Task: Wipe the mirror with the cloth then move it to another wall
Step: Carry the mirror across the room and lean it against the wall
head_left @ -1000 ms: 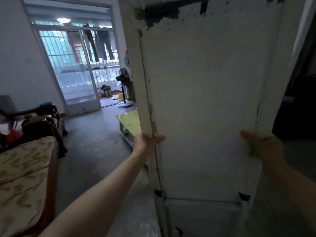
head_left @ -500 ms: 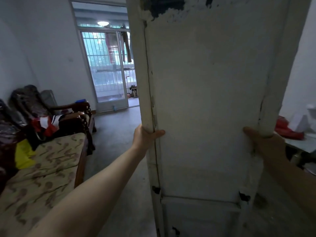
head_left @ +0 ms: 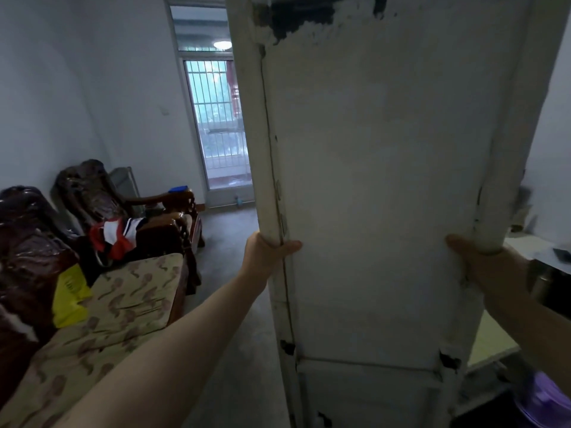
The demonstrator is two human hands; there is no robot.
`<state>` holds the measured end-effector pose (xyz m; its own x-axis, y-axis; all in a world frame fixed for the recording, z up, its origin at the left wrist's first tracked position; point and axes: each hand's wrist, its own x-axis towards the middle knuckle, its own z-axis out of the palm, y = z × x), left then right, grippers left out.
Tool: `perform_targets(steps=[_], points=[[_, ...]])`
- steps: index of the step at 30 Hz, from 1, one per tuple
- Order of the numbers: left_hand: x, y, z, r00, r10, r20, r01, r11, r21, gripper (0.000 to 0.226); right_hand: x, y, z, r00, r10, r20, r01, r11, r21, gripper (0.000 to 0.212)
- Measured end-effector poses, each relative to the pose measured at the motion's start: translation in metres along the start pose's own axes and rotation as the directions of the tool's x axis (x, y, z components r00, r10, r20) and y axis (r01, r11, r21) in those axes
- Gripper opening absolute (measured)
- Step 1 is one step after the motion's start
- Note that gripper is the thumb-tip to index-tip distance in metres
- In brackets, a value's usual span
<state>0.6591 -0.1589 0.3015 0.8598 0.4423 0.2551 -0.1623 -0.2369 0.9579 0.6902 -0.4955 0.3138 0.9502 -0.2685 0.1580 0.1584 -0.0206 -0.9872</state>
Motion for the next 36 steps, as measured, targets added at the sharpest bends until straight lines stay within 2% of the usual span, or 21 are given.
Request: perform_targets(steps=[2, 3, 13, 15, 20, 23, 33, 36], points=[[0.035, -0.01, -0.011, 1.0, -0.001, -0.005, 0.001, 1.0, -0.014, 0.034, 0.008, -0.007, 0.039, 0.999, -0.033, -0.01, 0.033, 0.999, 0.023, 0.054], [0.059, -0.019, -0.017, 1.0, 0.003, 0.0, -0.003, 1.0, -0.025, 0.032, 0.018, -0.006, 0.062, 0.998, -0.044, -0.039, 0.045, 0.998, 0.033, 0.05], [0.263, -0.075, -0.057, 0.999, 0.005, 0.051, 0.0, 0.996, -0.086, 0.03, 0.128, 0.015, 0.236, 0.994, -0.048, -0.095, 0.048, 0.999, 0.001, 0.042], [0.353, -0.109, -0.057, 0.997, -0.008, 0.075, 0.015, 0.997, -0.081, 0.029, 0.193, 0.039, 0.3, 0.988, -0.046, -0.147, 0.04, 0.998, -0.037, 0.041], [0.387, -0.114, -0.066, 0.996, 0.04, 0.075, -0.034, 0.997, -0.075, 0.031, 0.213, 0.039, 0.329, 0.987, -0.061, -0.146, 0.059, 0.998, -0.014, 0.034], [0.442, -0.132, -0.066, 0.996, 0.055, 0.076, -0.049, 0.996, -0.071, 0.033, 0.257, 0.057, 0.375, 0.991, -0.091, -0.099, 0.092, 0.996, 0.0, 0.026], [0.657, -0.185, -0.093, 1.0, -0.006, 0.017, 0.007, 0.997, -0.073, 0.027, 0.419, 0.08, 0.557, 0.995, -0.08, -0.06, 0.079, 0.997, -0.02, 0.026], [0.718, -0.203, -0.103, 1.0, 0.004, 0.022, -0.002, 0.997, -0.081, 0.03, 0.456, 0.085, 0.609, 0.997, -0.072, -0.033, 0.071, 0.997, -0.03, 0.042]])
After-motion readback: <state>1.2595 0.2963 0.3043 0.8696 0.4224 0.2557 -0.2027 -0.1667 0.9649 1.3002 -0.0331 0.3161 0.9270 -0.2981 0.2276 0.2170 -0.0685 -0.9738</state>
